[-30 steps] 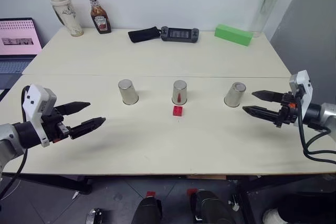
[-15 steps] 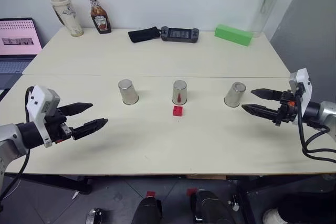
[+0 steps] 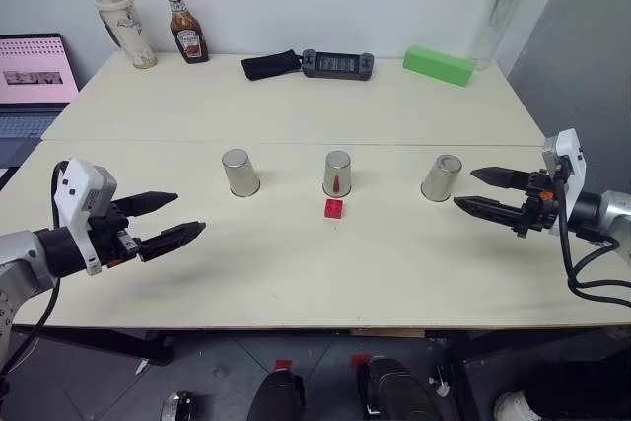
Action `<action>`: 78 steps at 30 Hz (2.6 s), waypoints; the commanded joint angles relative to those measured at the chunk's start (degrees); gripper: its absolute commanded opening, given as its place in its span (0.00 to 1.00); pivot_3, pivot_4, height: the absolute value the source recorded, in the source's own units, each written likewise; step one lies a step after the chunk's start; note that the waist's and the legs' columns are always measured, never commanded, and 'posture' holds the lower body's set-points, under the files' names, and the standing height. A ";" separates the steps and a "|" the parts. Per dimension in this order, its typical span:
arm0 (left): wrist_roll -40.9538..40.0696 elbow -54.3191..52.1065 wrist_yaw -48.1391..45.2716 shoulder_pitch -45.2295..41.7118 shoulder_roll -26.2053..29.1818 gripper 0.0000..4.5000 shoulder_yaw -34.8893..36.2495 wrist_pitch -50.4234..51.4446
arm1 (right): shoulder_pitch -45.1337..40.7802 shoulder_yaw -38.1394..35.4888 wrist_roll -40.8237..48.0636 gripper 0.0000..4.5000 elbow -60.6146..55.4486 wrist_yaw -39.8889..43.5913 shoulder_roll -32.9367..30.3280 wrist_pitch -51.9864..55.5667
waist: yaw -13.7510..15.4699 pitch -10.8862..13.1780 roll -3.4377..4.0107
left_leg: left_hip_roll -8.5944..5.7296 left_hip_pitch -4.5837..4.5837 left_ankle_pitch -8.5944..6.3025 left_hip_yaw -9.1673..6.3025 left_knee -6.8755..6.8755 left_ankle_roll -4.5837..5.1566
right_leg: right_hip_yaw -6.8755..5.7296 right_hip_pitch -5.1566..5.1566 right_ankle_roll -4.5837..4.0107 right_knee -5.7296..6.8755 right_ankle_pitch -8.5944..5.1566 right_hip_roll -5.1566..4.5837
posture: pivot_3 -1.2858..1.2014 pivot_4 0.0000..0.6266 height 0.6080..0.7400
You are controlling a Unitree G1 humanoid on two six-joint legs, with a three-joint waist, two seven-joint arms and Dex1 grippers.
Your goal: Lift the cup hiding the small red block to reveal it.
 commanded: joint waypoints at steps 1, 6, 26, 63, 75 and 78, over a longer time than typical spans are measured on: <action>-0.06 -1.47 0.70 -0.99 0.54 1.00 0.08 -0.60 | -0.76 -0.70 1.01 1.00 -1.50 0.28 -0.25 -0.51 | 0.00 0.00 0.00 | 0.00 0.00 0.00 0.00 0.00 0.00 | 0.00 0.00 0.00 0.00 0.00 0.00 | 0.52 0.24 1.00; -0.21 -1.62 1.15 -1.22 0.37 1.00 -0.51 -0.70 | -0.95 -0.55 0.93 1.00 -1.44 0.27 -0.21 -0.56 | 0.00 0.00 0.00 | 0.00 0.00 0.00 0.01 0.00 0.00 | 0.00 0.00 0.00 0.00 0.00 0.00 | 0.52 0.24 1.00; -0.11 -1.48 1.01 -1.19 0.75 1.00 -0.60 -0.68 | 0.02 -0.63 0.99 1.00 -2.48 -0.22 0.29 -0.29 | 0.00 0.00 0.00 | 0.00 0.00 0.00 0.00 0.00 0.00 | 0.00 0.00 0.00 0.00 0.00 0.00 | 0.52 0.24 1.00; 0.36 -1.55 0.83 -0.33 0.94 1.00 -0.75 -0.81 | -1.30 1.36 -0.11 1.00 -1.44 -0.89 0.45 -1.27 | 0.00 0.00 0.00 | 0.00 0.00 0.00 0.00 0.00 0.00 | 0.00 0.00 0.00 0.01 0.00 0.00 | 0.52 0.24 1.00; 3.09 -1.47 3.08 0.72 -0.30 1.00 -1.58 -1.99 | -1.34 1.58 0.66 1.00 -3.07 -0.94 0.66 -0.65 | -0.02 0.00 0.00 | 0.00 0.00 0.00 0.01 0.00 0.00 | 0.01 0.00 0.00 0.01 0.00 0.00 | 0.52 0.24 1.00; 5.73 -0.25 7.75 -0.71 -2.77 1.00 -2.57 -3.73 | -3.23 3.36 1.03 1.00 -4.96 -1.80 1.94 -0.11 | -0.02 0.00 0.00 | 0.00 0.02 0.00 0.01 0.01 0.00 | 0.01 0.00 0.01 0.03 0.01 0.00 | 0.52 0.24 1.00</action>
